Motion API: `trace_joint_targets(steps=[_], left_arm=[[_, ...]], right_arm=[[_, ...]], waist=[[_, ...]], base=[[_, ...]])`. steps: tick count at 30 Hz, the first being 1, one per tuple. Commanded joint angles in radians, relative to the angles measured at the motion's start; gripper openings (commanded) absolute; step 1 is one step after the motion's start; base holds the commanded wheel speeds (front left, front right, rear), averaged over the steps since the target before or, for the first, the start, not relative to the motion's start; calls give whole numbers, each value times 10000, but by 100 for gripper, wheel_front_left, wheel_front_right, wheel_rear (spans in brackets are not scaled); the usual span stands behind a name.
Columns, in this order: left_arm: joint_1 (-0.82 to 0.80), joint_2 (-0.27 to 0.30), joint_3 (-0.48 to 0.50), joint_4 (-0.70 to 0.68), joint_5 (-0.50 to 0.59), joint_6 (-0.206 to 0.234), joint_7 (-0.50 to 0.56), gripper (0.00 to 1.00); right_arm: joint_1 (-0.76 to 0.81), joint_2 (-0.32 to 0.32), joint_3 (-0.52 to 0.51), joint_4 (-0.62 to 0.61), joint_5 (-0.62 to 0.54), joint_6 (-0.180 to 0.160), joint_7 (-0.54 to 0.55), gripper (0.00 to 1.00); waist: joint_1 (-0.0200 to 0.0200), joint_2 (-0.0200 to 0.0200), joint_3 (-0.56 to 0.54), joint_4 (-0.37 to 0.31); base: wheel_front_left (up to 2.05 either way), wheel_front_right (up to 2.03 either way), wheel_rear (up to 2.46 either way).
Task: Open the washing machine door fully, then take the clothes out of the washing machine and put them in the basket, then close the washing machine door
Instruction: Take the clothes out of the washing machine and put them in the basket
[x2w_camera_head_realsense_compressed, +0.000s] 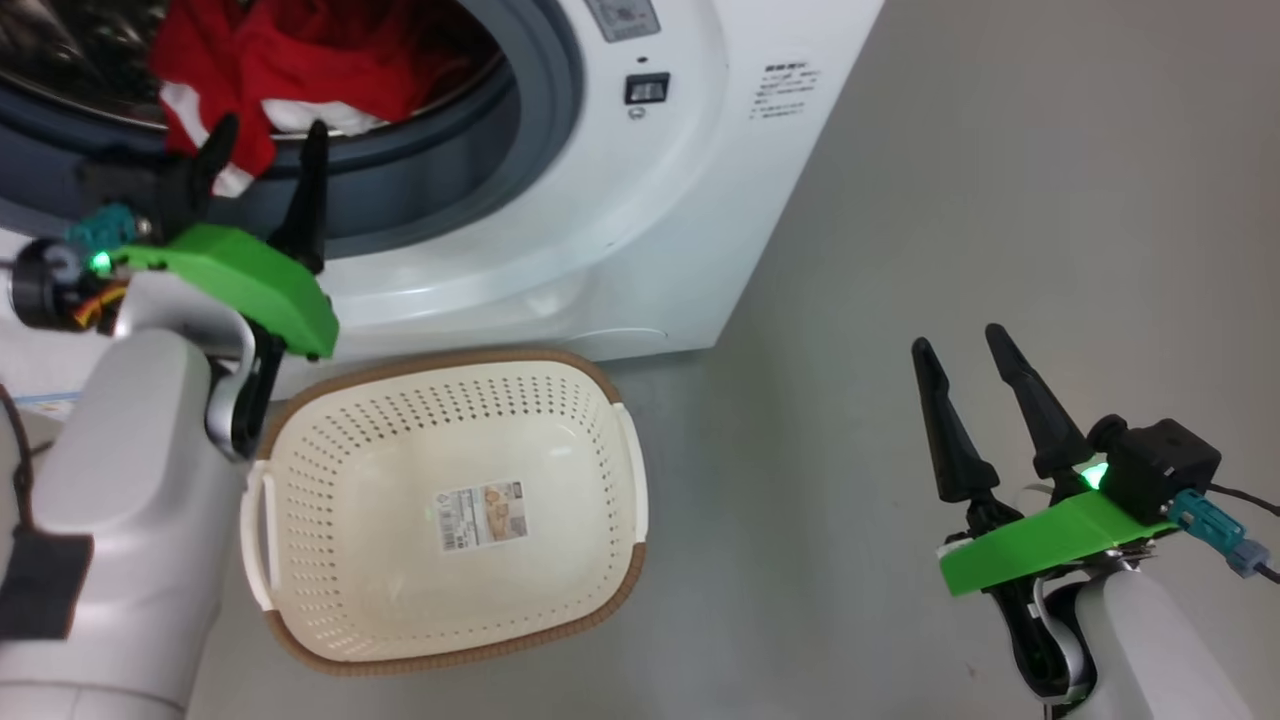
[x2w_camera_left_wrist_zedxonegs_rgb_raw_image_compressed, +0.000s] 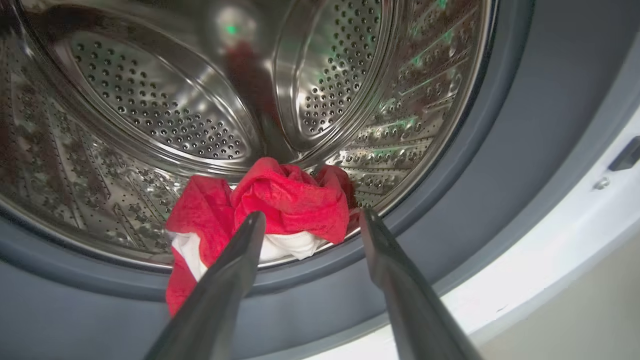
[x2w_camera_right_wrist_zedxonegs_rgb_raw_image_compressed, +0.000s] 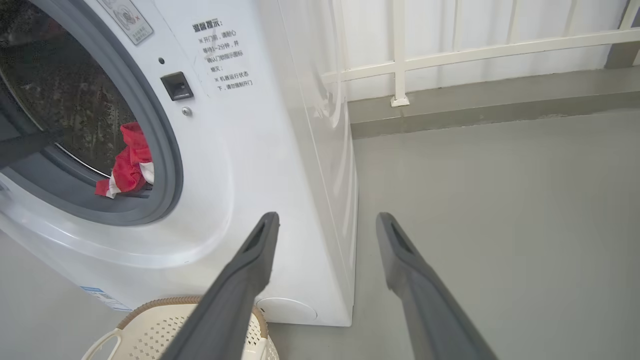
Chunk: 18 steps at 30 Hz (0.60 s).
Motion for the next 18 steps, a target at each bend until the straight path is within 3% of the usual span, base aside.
trace_joint_targets(steps=[1, 9, 18], left_arm=[[-454, 329, 136, 136, 152, 122, 55, 100], [-2100, 363, -38, 1985, 315, 230, 140, 100], [-3650, 845, -85, 3536, 343, 224, 79, 100]], right_arm=[[-200, 51, 273, -257, -55, 63, -65, 100], [-503, 204, 475, -270, -47, 63, -65, 100], [-866, 276, 1008, -287, 183, 63, -65, 100]], waist=[[0, -1, 349, -338], [0, -1, 836, -657], [0, -1, 1437, -1173]], base=[[0, 0, 0], [0, 0, 0], [0, 0, 0]])
